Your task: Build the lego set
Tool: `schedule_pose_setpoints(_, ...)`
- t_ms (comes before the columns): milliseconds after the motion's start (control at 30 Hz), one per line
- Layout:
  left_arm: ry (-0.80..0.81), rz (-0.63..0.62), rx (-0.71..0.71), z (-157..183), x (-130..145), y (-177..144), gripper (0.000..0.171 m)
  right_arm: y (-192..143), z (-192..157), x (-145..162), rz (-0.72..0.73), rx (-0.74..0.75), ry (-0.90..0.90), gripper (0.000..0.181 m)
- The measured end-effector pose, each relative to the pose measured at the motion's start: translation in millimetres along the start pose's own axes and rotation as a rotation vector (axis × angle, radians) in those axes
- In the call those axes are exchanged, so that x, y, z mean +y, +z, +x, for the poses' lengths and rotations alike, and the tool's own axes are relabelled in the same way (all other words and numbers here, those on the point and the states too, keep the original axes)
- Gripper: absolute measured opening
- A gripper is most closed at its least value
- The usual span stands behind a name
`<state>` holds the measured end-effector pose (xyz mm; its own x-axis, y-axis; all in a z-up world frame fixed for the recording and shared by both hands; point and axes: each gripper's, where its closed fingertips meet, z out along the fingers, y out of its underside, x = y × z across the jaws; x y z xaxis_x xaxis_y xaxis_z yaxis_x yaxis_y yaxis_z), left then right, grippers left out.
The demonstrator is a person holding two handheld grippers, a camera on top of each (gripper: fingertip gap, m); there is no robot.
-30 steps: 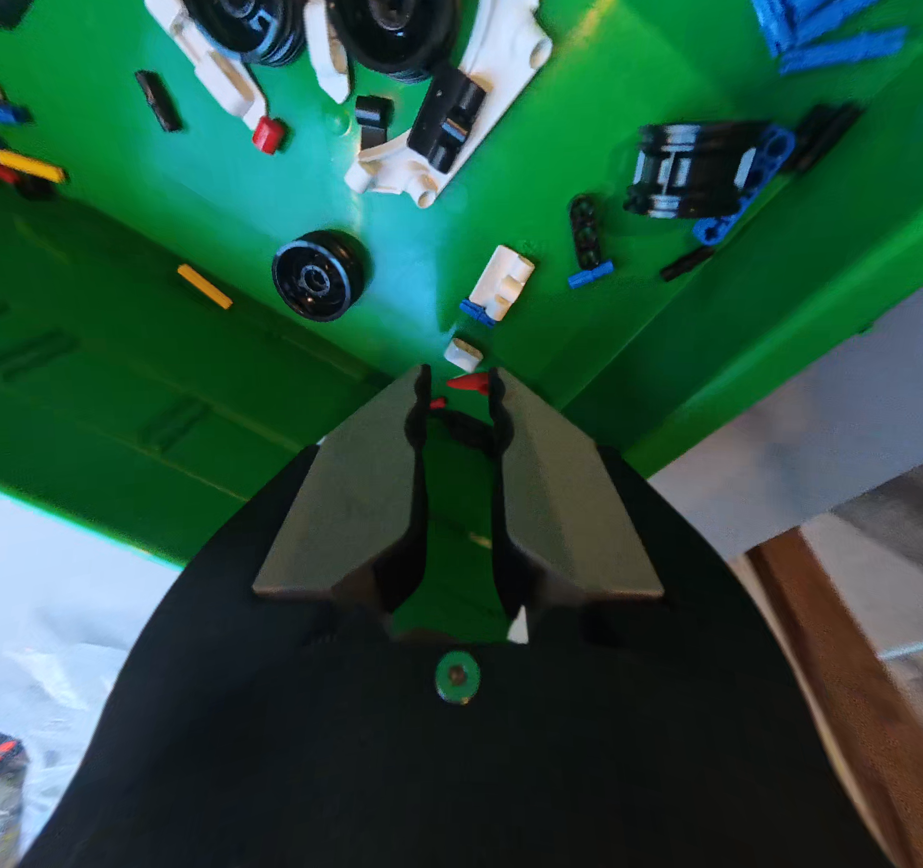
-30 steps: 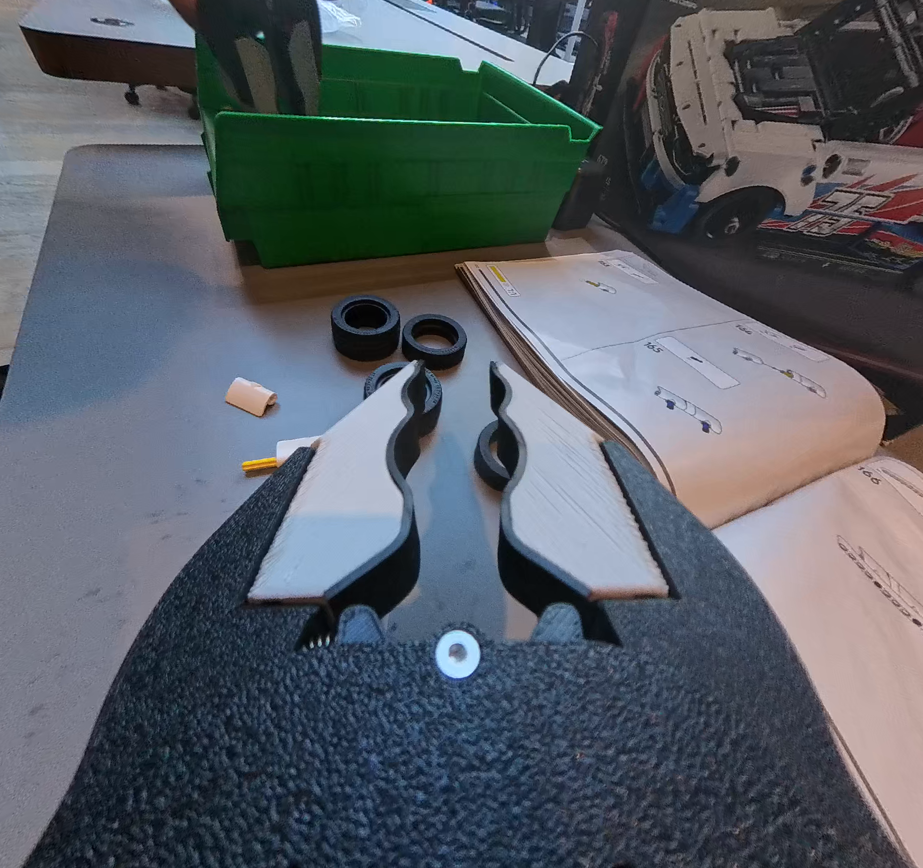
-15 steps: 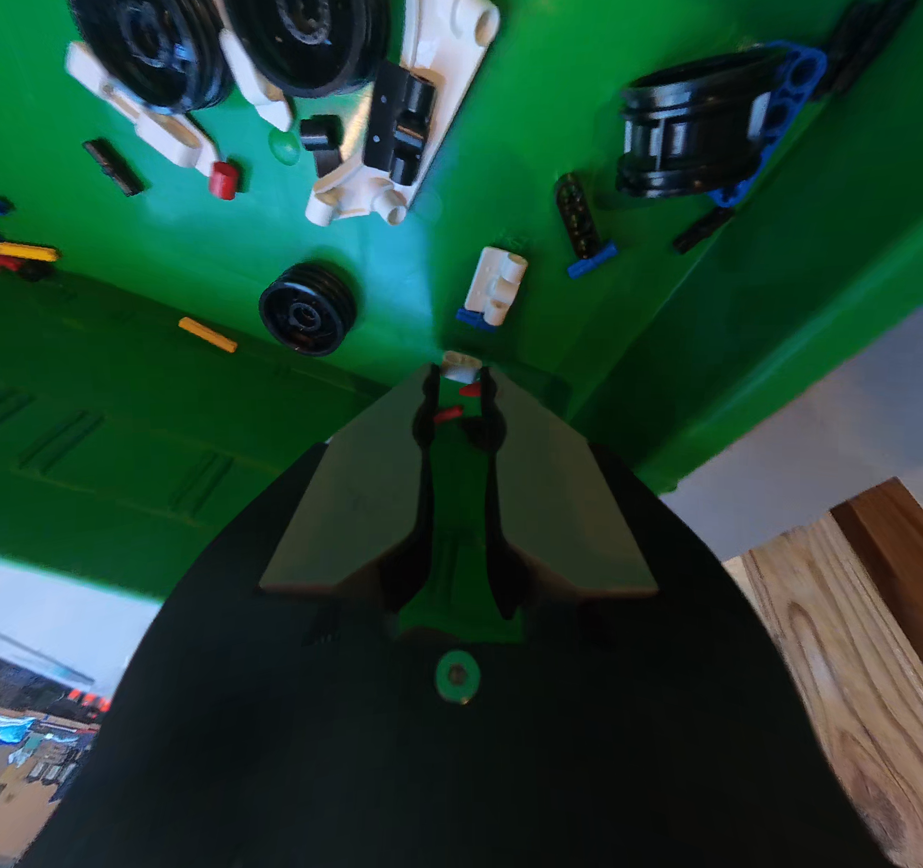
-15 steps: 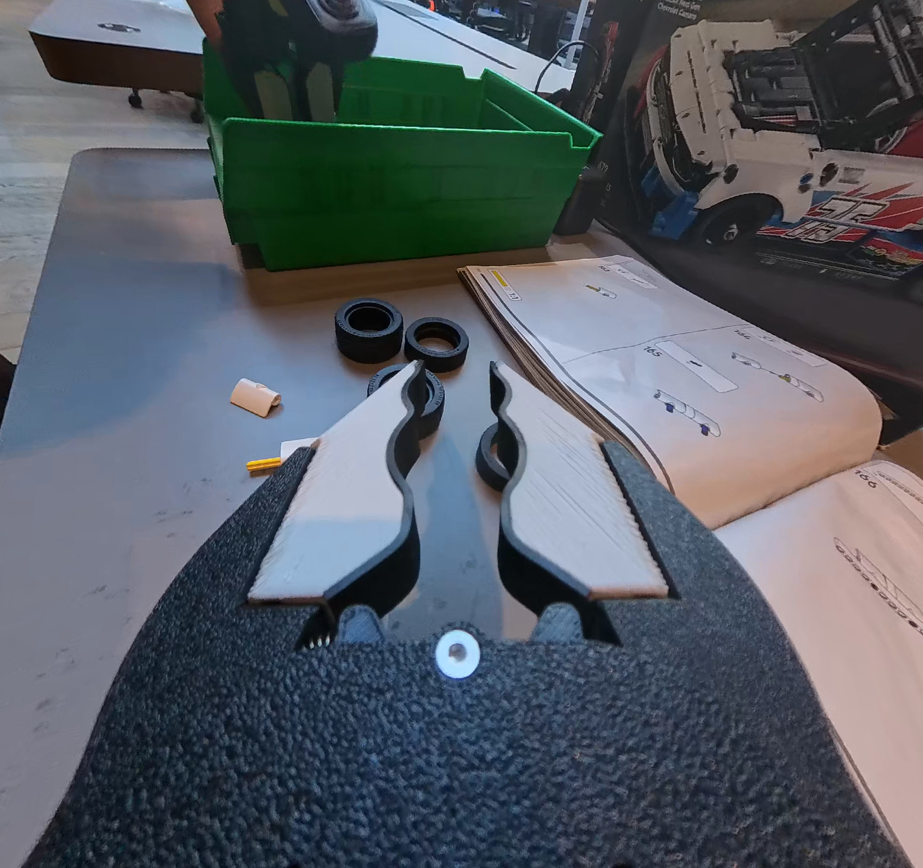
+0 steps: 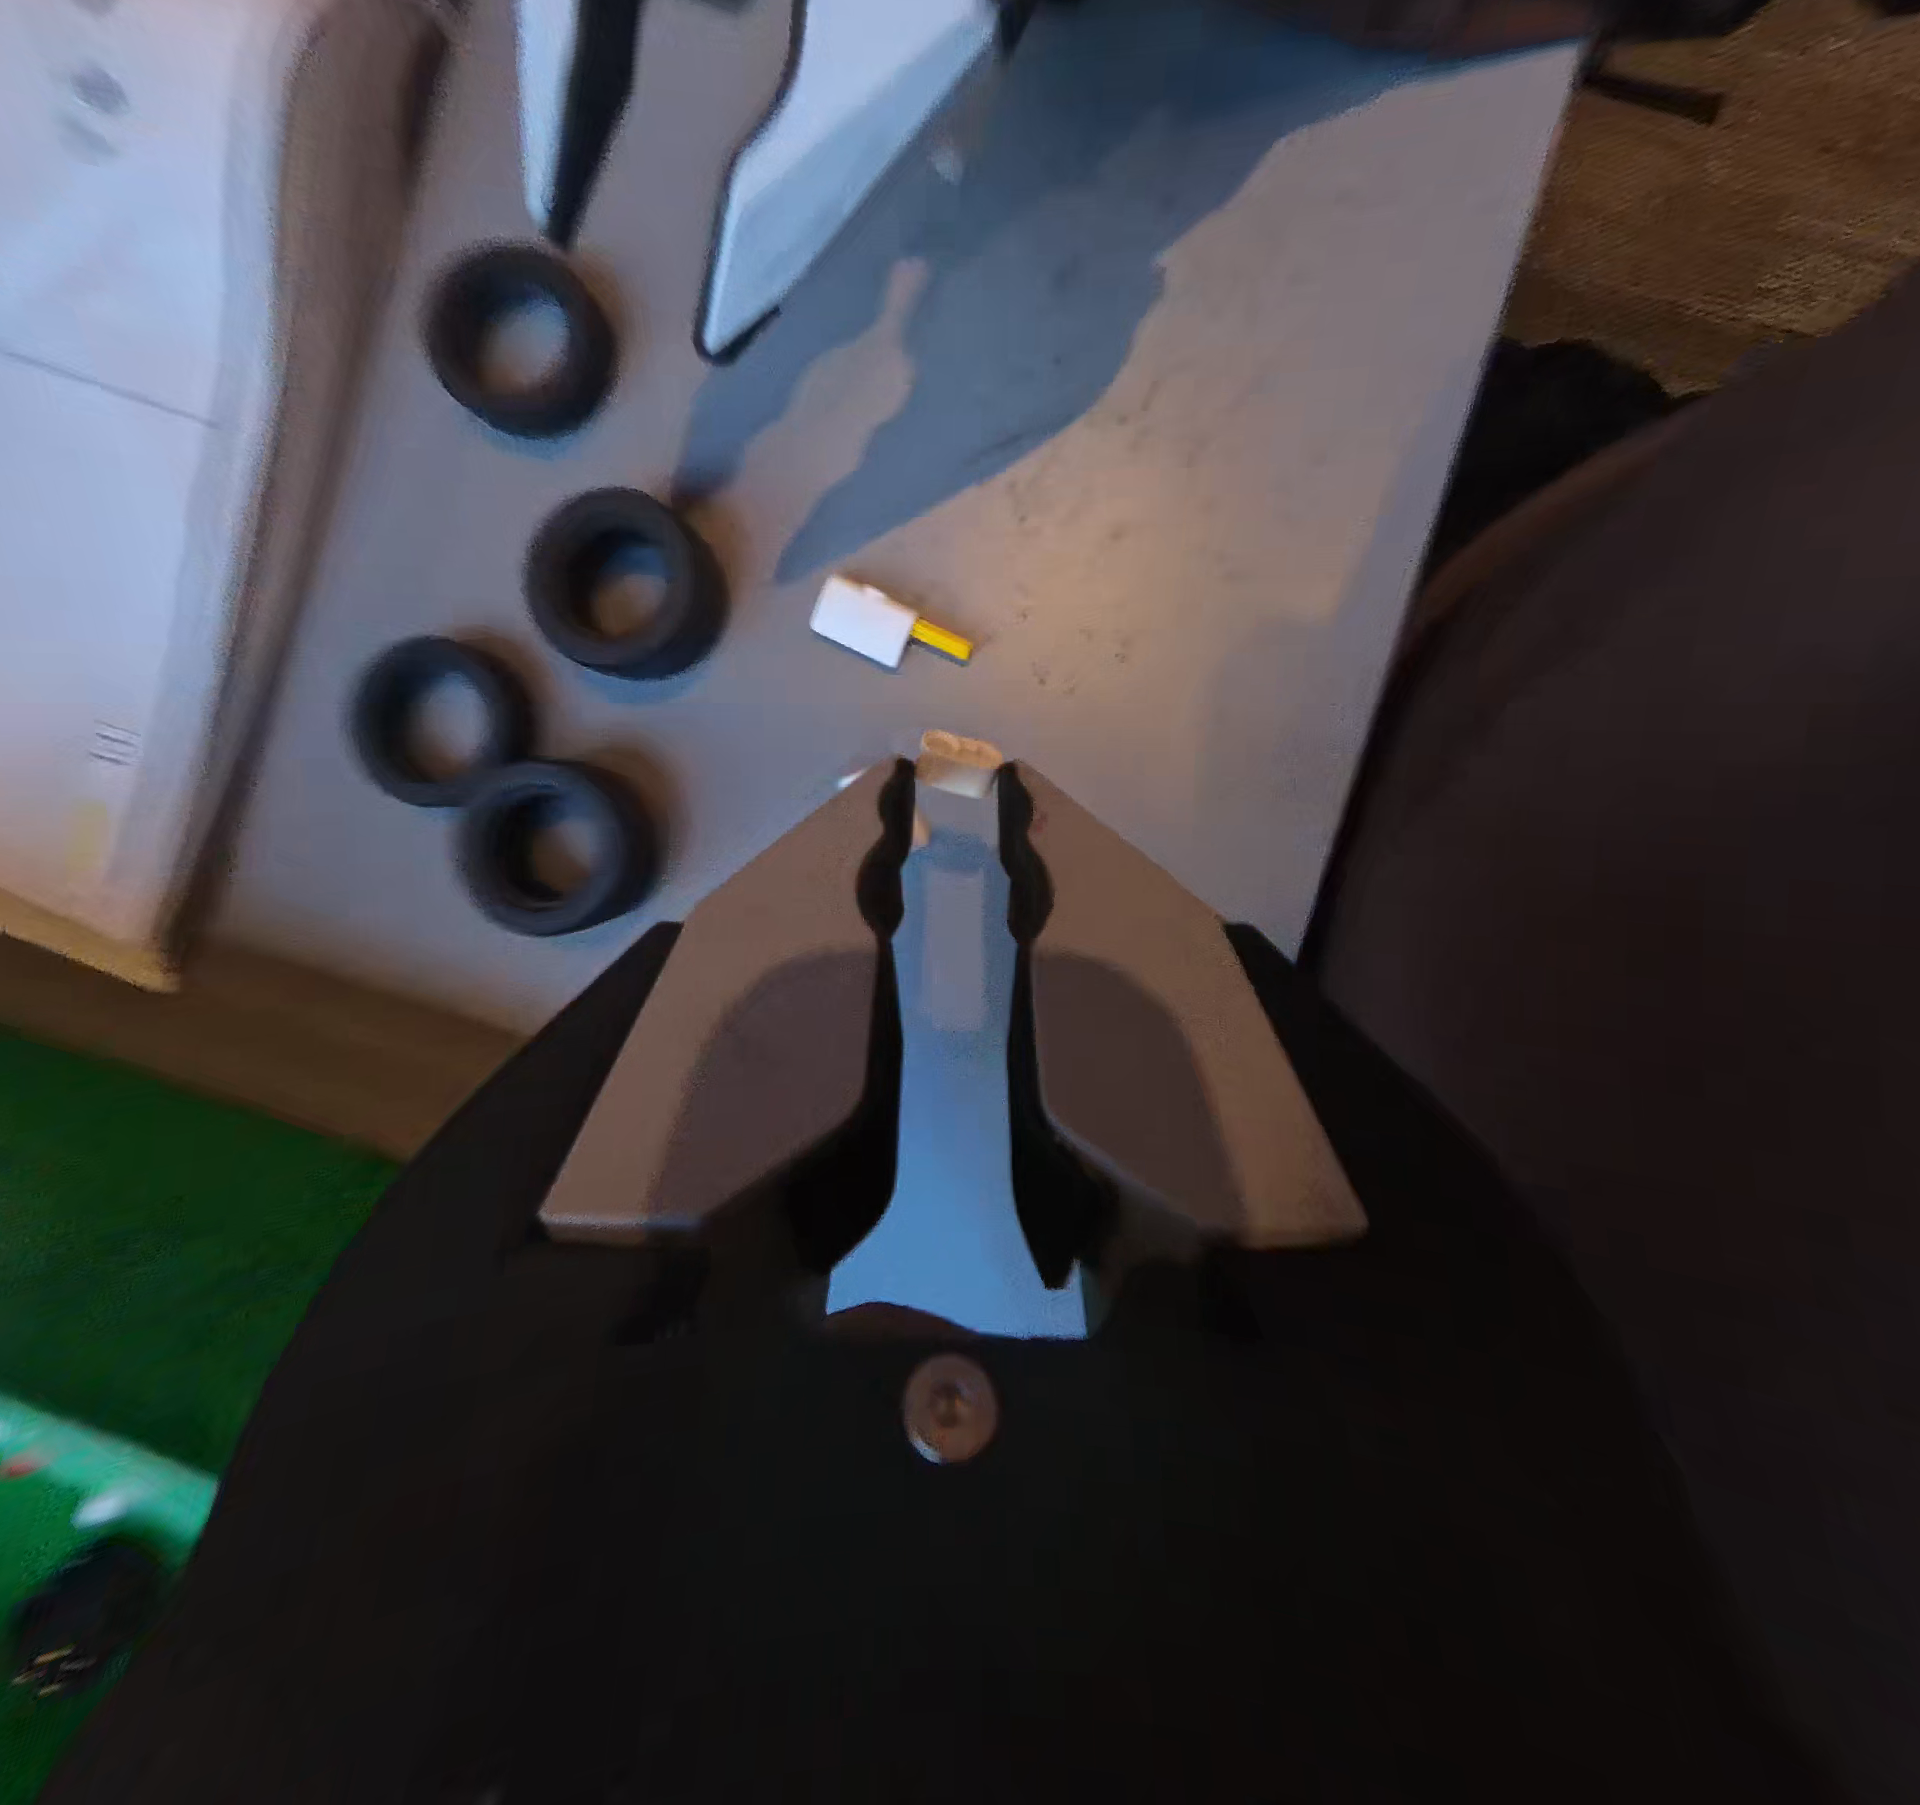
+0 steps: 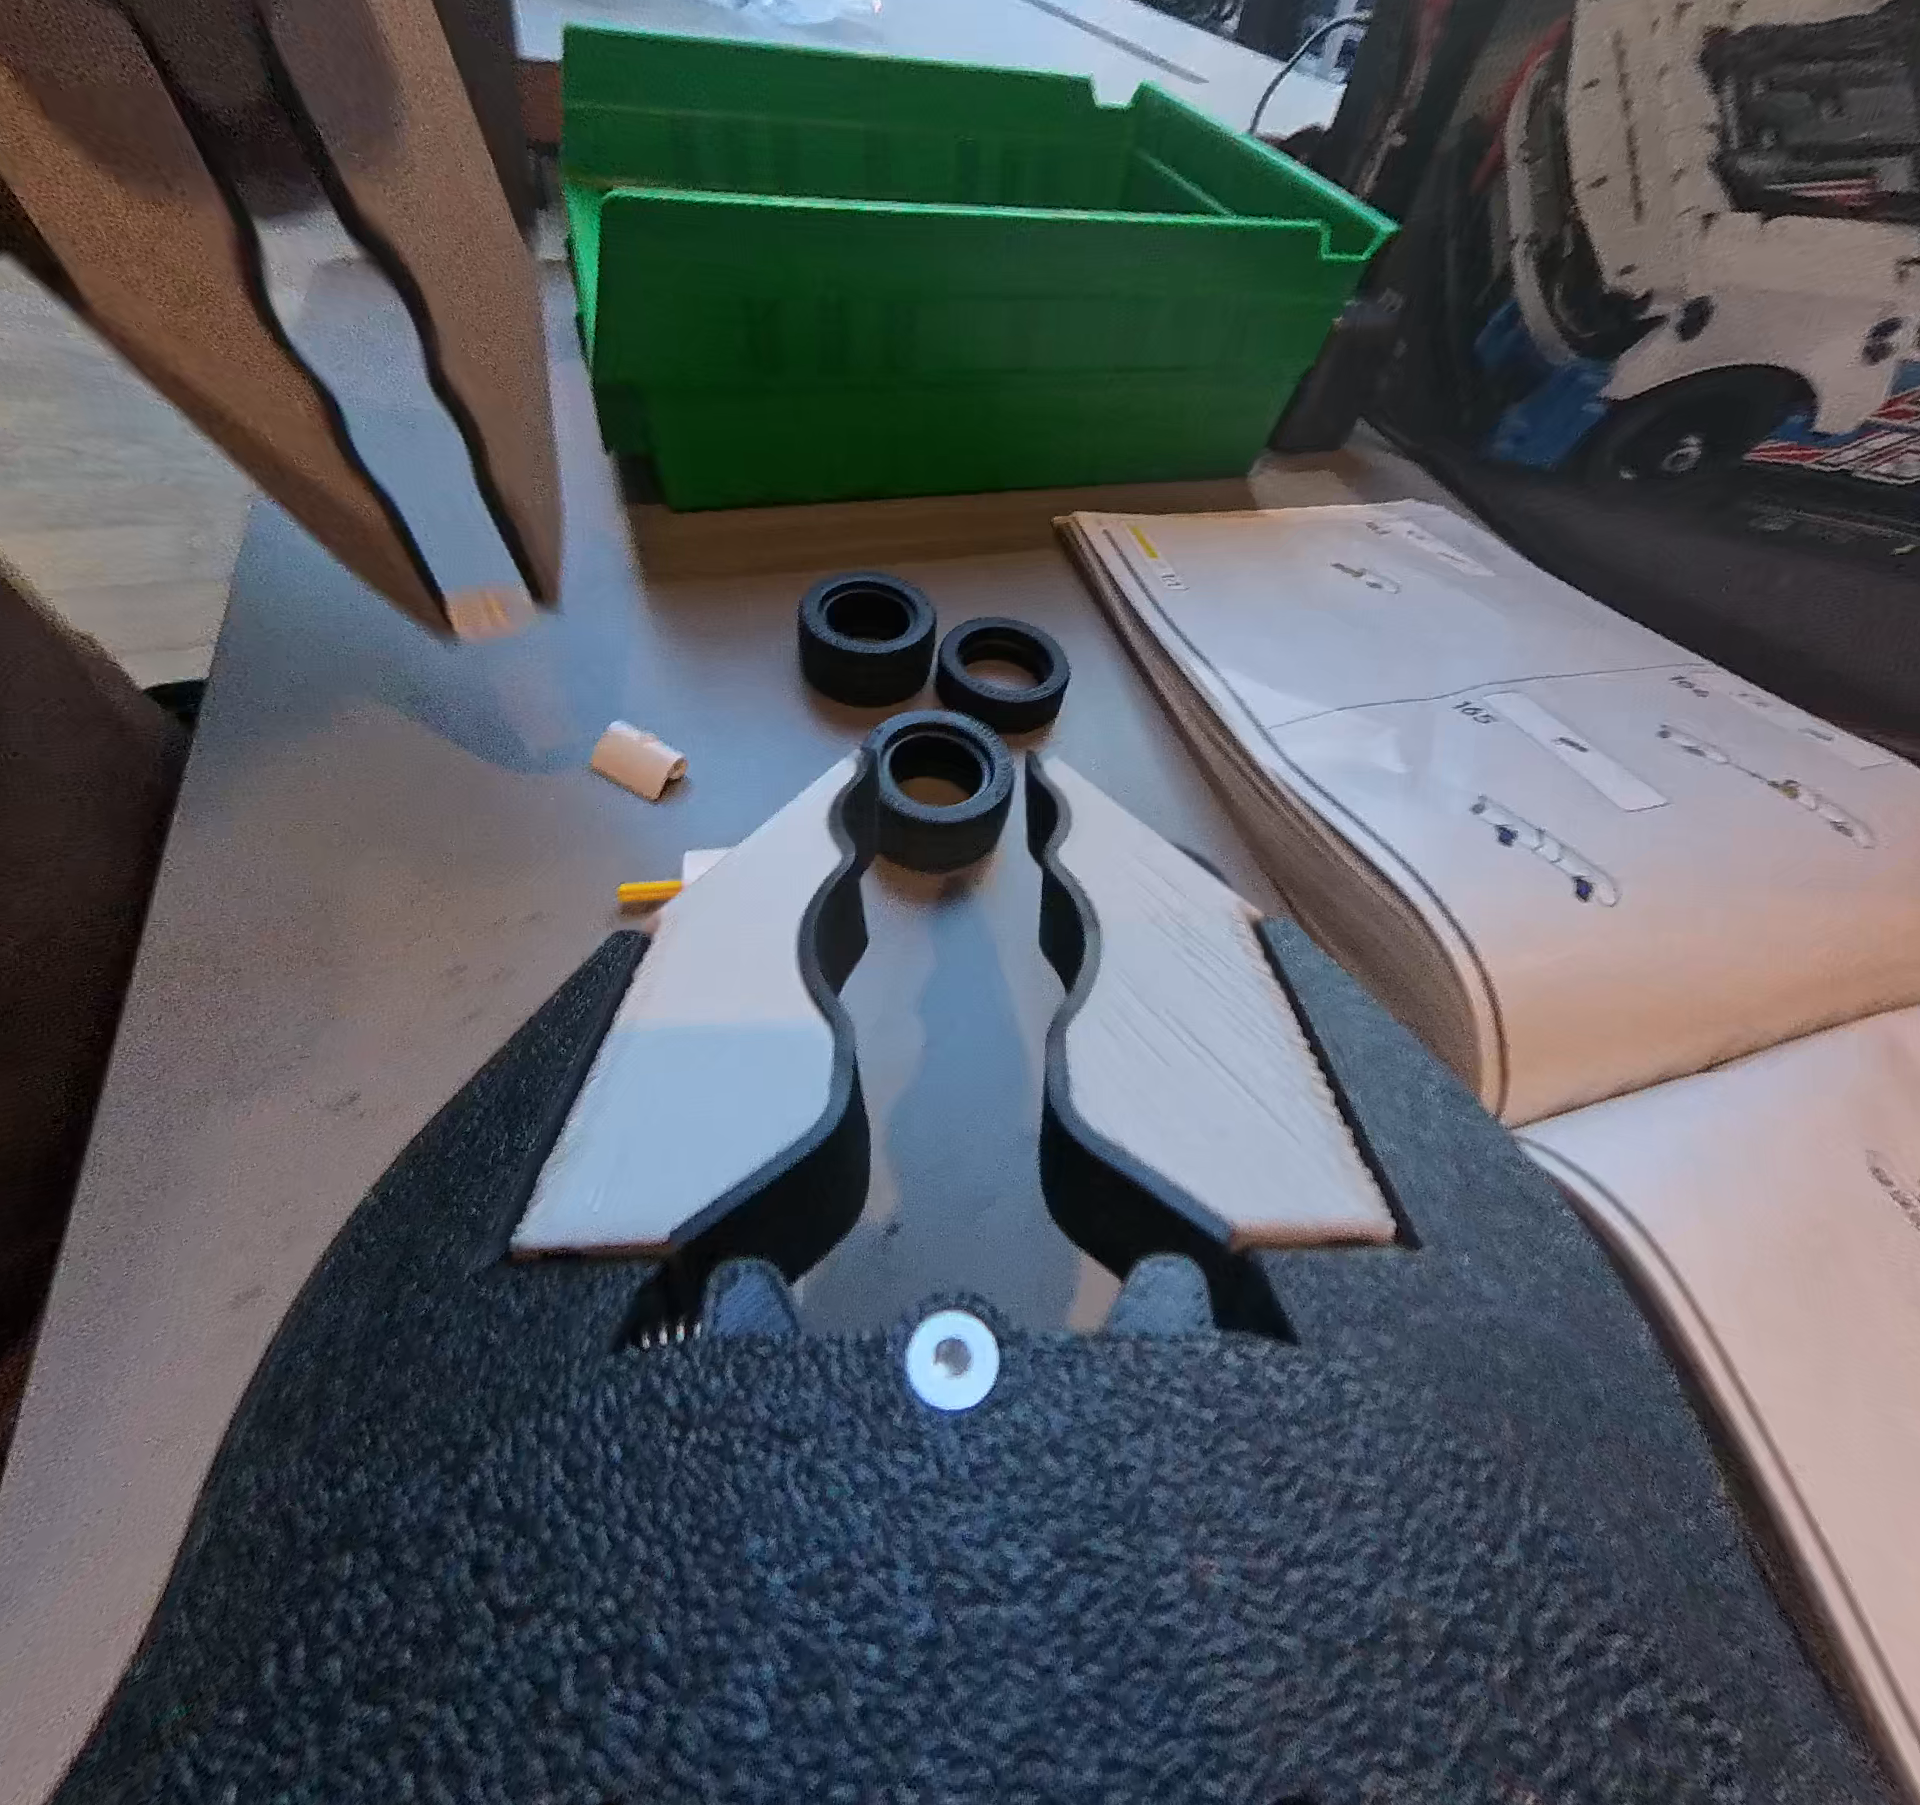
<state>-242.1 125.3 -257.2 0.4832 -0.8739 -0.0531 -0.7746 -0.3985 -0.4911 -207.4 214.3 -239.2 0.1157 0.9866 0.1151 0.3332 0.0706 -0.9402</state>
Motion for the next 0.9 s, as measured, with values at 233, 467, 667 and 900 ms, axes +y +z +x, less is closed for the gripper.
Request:
schedule_pose_setpoints(233, -0.163, -0.015, -0.049, 7.1, 20.1, 47.7, 0.013, -12.2, -1.3, 6.5, -0.009, 0.047, -0.017, 0.027)
schedule_pose_setpoints(467, -0.161, 0.123, -0.097, 6.2, 12.7, 50.7, 0.013, -12.7, -5.4, 7.3, -0.018, 0.071, -0.039, 0.027)
schedule_pose_setpoints(667, -0.196, 0.282, -0.114, 3.8, 11.5, 49.7, 0.013, -12.6, -3.1, 6.3, -0.013, 0.069, -0.020, 0.026)
schedule_pose_setpoints(900, -0.158, 0.283, -0.108, -0.2, 14.9, 47.0, 0.013, -5.5, -3.6, 1.3, 0.006, 0.028, -0.015, 0.026)
